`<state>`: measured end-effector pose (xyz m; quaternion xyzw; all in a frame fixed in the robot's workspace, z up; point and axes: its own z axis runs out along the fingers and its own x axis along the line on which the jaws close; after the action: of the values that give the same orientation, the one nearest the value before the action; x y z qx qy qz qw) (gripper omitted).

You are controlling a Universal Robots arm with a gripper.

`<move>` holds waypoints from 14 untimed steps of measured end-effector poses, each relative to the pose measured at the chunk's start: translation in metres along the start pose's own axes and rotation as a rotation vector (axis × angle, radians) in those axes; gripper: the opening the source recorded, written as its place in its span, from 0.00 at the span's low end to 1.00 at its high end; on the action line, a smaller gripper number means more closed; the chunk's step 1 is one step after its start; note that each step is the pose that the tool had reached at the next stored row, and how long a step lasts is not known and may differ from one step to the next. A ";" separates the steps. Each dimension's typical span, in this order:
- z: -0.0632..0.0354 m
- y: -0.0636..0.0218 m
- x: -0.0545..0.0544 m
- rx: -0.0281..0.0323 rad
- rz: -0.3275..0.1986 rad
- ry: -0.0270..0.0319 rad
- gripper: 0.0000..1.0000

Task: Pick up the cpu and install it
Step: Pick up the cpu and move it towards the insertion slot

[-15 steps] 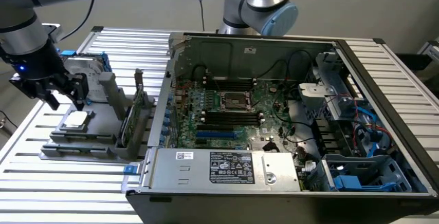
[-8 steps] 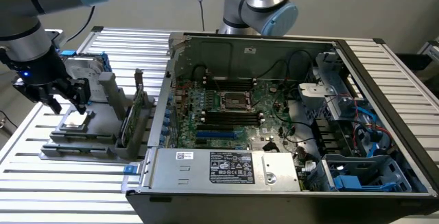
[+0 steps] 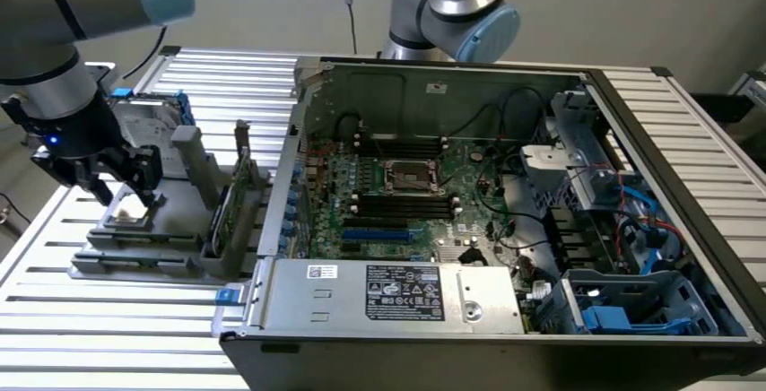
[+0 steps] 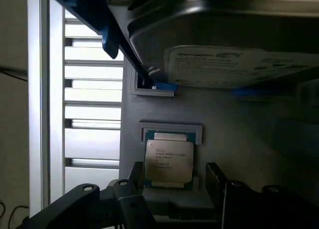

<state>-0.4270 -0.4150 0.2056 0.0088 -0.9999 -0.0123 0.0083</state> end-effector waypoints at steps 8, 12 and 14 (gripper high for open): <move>0.0030 -0.0001 0.000 -0.0104 0.007 0.0027 0.62; 0.0038 -0.0001 0.000 -0.0182 0.016 0.0042 0.62; 0.0040 -0.0004 0.000 -0.0200 0.021 0.0052 0.62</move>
<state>-0.4269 -0.4153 0.2015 -0.0016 -0.9997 -0.0222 0.0111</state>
